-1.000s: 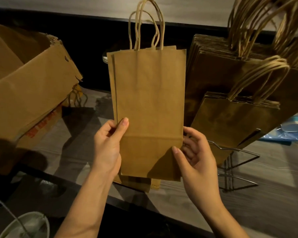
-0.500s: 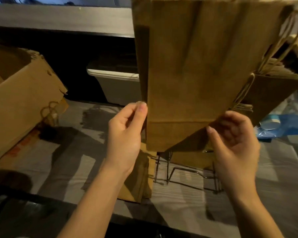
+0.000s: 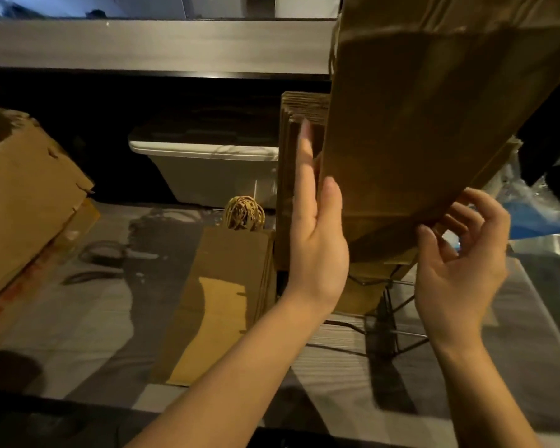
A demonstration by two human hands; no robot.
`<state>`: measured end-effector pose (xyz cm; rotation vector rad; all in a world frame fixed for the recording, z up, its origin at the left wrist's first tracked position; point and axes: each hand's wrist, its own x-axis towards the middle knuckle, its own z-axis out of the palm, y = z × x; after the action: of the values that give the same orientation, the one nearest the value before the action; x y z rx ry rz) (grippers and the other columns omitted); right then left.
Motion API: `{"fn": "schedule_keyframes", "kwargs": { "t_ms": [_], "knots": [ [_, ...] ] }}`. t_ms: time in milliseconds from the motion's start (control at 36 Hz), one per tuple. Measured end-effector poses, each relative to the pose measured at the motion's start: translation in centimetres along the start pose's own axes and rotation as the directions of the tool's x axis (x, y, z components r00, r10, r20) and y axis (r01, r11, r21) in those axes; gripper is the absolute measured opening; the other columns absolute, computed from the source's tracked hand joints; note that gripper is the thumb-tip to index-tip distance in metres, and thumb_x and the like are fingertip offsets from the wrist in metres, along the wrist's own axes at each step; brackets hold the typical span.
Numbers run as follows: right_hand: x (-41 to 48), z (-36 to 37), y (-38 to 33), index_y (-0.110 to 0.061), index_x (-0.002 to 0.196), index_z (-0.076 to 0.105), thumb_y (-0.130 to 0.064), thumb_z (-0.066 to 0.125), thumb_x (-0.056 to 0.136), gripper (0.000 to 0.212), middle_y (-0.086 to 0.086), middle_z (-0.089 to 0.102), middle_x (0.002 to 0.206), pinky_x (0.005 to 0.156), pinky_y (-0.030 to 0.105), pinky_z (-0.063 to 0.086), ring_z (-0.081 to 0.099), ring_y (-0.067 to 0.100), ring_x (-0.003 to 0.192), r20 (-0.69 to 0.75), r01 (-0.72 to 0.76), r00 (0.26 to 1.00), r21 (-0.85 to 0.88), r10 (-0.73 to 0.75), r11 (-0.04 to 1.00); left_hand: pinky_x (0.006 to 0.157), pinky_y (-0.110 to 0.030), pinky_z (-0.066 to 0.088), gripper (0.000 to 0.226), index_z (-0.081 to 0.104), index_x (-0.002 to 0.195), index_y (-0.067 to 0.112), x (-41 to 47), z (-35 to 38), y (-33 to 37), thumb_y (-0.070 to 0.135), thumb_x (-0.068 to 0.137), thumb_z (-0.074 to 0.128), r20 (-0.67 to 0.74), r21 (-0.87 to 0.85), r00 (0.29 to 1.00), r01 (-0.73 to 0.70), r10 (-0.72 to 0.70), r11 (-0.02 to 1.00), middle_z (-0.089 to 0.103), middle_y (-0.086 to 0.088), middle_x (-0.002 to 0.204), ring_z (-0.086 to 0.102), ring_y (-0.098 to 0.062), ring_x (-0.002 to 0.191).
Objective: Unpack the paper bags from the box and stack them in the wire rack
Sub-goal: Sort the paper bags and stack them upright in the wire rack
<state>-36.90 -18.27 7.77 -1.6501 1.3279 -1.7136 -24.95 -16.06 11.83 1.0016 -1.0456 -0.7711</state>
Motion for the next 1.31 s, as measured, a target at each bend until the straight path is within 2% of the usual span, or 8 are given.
{"fn": "schedule_keyframes", "kwargs": {
  "t_ms": [56, 139, 194, 306, 639, 944, 1222, 1306],
  "knots": [
    [-0.5, 0.1, 1.1, -0.028, 0.122, 0.041, 0.009, 0.059, 0.085, 0.056, -0.016, 0.051, 0.111, 0.090, 0.022, 0.051, 0.053, -0.004, 0.107, -0.025, -0.020, 0.999, -0.034, 0.019, 0.999, 0.114, -0.023, 0.019, 0.041, 0.016, 0.126, 0.069, -0.7, 0.2, -1.0, 0.038, 0.102, 0.028, 0.038, 0.055, 0.999, 0.008, -0.011, 0.998, 0.022, 0.044, 0.138, 0.016, 0.012, 0.136],
    [-1.2, 0.0, 2.4, -0.006, 0.127, 0.045, 0.020, 0.059, 0.077, 0.058, 0.000, 0.051, 0.115, 0.087, 0.012, 0.048, 0.051, -0.004, 0.100, -0.031, -0.029, 0.999, -0.122, 0.025, 0.992, 0.117, -0.045, 0.018, 0.047, 0.016, 0.133, 0.067, -1.8, 0.2, -2.4, 0.060, 0.090, 0.035, 0.012, 0.149, 1.000, 0.001, -0.003, 0.989, 0.016, 0.027, 0.152, 0.012, -0.003, 0.143],
    [-1.7, -0.1, 3.6, -0.003, 0.124, 0.047, 0.020, 0.061, 0.075, 0.056, 0.005, 0.052, 0.114, 0.090, 0.020, 0.050, 0.050, 0.006, 0.104, -0.003, -0.018, 1.000, -0.153, 0.018, 0.988, 0.115, -0.036, 0.018, 0.052, 0.015, 0.133, 0.066, -2.4, 0.0, -3.3, 0.069, 0.086, 0.036, -0.004, 0.184, 1.000, 0.023, -0.022, 0.983, 0.008, 0.026, 0.153, 0.007, -0.001, 0.143],
    [-2.9, -0.1, 4.6, -0.014, 0.124, 0.045, 0.011, 0.065, 0.076, 0.057, -0.010, 0.039, 0.112, 0.090, 0.050, 0.050, 0.043, 0.006, 0.106, 0.067, -0.100, 0.991, -0.189, 0.115, 0.977, 0.094, 0.006, 0.017, 0.048, 0.003, 0.128, 0.069, -3.2, -0.6, -4.5, 0.051, 0.094, 0.032, 0.015, 0.209, 0.981, 0.187, -0.195, 0.960, -0.007, 0.031, 0.150, -0.001, 0.031, 0.124],
    [-1.4, 0.4, 2.2, -0.010, 0.143, 0.027, -0.011, 0.051, 0.096, 0.053, 0.002, 0.050, 0.133, 0.104, 0.045, 0.043, 0.050, 0.012, 0.123, 0.147, -0.154, 0.980, 0.142, 0.133, 0.978, 0.120, -0.035, 0.012, 0.064, -0.001, 0.146, 0.045, -2.7, -0.5, -3.9, 0.051, 0.091, 0.030, 0.124, 0.225, 0.941, 0.281, -0.314, 0.933, 0.007, 0.020, 0.157, 0.007, 0.004, 0.142],
    [-1.7, 0.1, 2.8, -0.024, 0.149, 0.015, -0.015, 0.056, 0.091, 0.071, 0.007, 0.034, 0.149, 0.109, 0.050, 0.035, 0.037, 0.019, 0.136, 0.167, -0.199, 0.971, 0.180, 0.169, 0.963, 0.109, -0.014, 0.020, 0.051, 0.016, 0.141, 0.049, -2.8, -1.0, -3.3, 0.036, 0.097, 0.038, 0.015, 0.083, 0.942, 0.333, -0.335, 0.939, 0.020, 0.027, 0.150, 0.018, 0.013, 0.135],
    [-3.5, 0.2, 1.5, -0.023, 0.145, 0.024, -0.017, 0.060, 0.084, 0.071, 0.001, 0.036, 0.147, 0.112, 0.042, 0.034, 0.037, 0.008, 0.134, 0.082, -0.191, 0.980, 0.128, 0.182, 0.973, 0.113, -0.030, 0.030, 0.047, 0.026, 0.144, 0.041, -3.6, -3.4, -4.8, 0.036, 0.098, 0.040, -0.053, 0.172, 0.923, 0.384, -0.381, 0.907, 0.038, 0.020, 0.145, 0.034, 0.004, 0.132],
    [-4.1, 0.4, 1.1, -0.028, 0.141, 0.027, -0.018, 0.059, 0.084, 0.066, 0.002, 0.037, 0.145, 0.112, 0.042, 0.034, 0.037, 0.009, 0.134, 0.071, -0.128, 0.990, 0.116, 0.120, 0.985, 0.102, -0.010, 0.035, 0.041, 0.031, 0.138, 0.043, -3.7, -4.7, -4.8, 0.032, 0.099, 0.039, -0.079, 0.188, 0.915, 0.404, -0.396, 0.895, 0.043, 0.027, 0.134, 0.039, 0.017, 0.120]
  ]
}}
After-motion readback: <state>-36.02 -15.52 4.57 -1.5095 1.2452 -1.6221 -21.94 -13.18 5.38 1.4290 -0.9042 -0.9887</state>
